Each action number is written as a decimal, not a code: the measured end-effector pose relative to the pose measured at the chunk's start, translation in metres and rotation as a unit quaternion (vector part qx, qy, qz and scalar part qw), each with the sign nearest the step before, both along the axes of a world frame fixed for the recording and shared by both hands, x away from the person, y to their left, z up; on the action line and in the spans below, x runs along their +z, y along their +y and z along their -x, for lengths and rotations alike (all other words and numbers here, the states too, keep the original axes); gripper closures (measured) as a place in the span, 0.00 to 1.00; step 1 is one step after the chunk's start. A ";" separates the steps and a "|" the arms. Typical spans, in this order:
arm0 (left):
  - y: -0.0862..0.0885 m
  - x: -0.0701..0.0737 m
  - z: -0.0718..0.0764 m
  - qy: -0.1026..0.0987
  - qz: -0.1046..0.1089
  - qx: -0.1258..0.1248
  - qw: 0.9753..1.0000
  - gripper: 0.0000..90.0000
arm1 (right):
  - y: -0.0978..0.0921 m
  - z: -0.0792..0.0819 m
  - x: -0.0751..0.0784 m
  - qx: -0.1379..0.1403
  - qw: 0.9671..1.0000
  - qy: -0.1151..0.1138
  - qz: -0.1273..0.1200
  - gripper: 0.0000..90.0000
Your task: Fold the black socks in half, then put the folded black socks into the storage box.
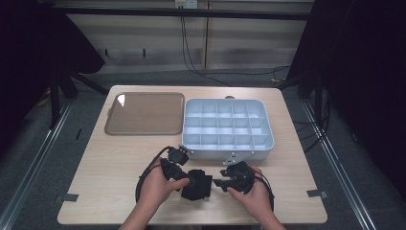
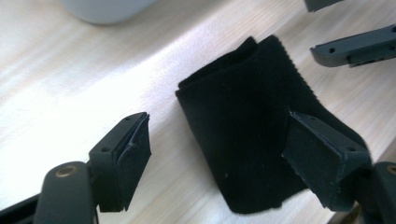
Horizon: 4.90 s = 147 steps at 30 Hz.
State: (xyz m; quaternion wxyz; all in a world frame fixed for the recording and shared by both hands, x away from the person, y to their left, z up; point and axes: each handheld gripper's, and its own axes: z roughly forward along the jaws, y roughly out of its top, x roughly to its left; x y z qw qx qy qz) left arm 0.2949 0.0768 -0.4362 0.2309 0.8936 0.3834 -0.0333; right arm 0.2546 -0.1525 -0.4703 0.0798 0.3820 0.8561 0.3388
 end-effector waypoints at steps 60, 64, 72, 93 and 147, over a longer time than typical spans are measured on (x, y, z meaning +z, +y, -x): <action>0.074 -0.033 0.001 -0.066 -0.012 0.042 0.997 0.24 | 0.040 -0.016 -0.020 0.033 0.989 0.123 -0.074 0.67; 0.073 -0.033 0.003 -0.077 -0.004 0.038 0.996 0.24 | 0.041 -0.016 -0.016 0.041 0.989 0.127 -0.064 0.73; 0.074 -0.042 0.002 -0.094 -0.004 0.027 0.995 0.24 | 0.033 -0.016 -0.014 0.034 0.986 0.141 -0.082 0.76; 0.073 -0.060 0.002 -0.162 0.010 0.013 0.987 0.16 | -0.006 -0.021 0.010 0.020 0.987 0.146 -0.062 0.77; 0.077 -0.074 0.001 -0.202 0.049 0.035 0.977 0.00 | -0.110 -0.038 0.081 -0.045 0.991 0.130 0.001 0.76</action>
